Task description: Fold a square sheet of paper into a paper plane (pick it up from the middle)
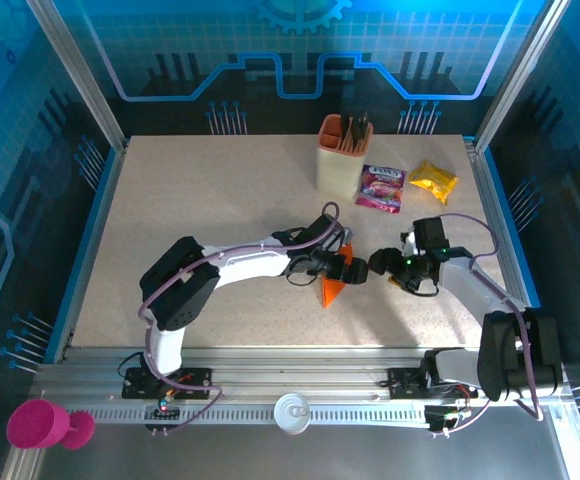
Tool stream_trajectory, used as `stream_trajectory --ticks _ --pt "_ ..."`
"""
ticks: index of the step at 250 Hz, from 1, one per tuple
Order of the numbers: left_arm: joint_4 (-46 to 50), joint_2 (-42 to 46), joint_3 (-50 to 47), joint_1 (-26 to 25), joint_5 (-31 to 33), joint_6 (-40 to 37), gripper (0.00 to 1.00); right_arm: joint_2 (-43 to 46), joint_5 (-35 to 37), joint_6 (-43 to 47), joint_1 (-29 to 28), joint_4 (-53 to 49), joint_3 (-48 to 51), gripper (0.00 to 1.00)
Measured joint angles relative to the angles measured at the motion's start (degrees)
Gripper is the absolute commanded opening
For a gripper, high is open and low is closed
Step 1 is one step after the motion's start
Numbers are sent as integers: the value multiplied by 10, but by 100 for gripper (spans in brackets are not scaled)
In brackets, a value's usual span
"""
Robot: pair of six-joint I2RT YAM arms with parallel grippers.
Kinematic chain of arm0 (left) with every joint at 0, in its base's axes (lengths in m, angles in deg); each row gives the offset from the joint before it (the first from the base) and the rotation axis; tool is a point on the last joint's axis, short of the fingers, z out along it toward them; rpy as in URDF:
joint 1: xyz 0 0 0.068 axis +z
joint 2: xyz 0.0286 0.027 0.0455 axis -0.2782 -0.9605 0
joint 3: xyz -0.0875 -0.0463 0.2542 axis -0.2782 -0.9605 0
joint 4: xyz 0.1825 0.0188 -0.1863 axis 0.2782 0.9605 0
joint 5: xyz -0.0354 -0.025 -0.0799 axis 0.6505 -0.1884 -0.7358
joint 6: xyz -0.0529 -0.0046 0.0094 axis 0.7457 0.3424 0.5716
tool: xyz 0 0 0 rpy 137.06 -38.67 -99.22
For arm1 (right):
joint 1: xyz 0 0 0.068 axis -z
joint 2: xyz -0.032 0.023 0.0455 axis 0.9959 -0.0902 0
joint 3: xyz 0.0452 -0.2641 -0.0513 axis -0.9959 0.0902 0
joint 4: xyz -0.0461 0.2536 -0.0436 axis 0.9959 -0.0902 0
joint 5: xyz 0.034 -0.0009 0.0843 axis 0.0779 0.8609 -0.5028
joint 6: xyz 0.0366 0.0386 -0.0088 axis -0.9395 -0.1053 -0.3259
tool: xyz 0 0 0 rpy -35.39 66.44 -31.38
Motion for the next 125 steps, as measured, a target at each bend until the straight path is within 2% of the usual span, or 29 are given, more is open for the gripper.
stream_trajectory --ticks 84,125 --pt "-29 -15 -29 30 -22 -11 100 0 -47 -24 2 61 53 65" --pt "-52 -5 -59 56 -37 -35 100 0 -66 -49 -24 85 63 62"
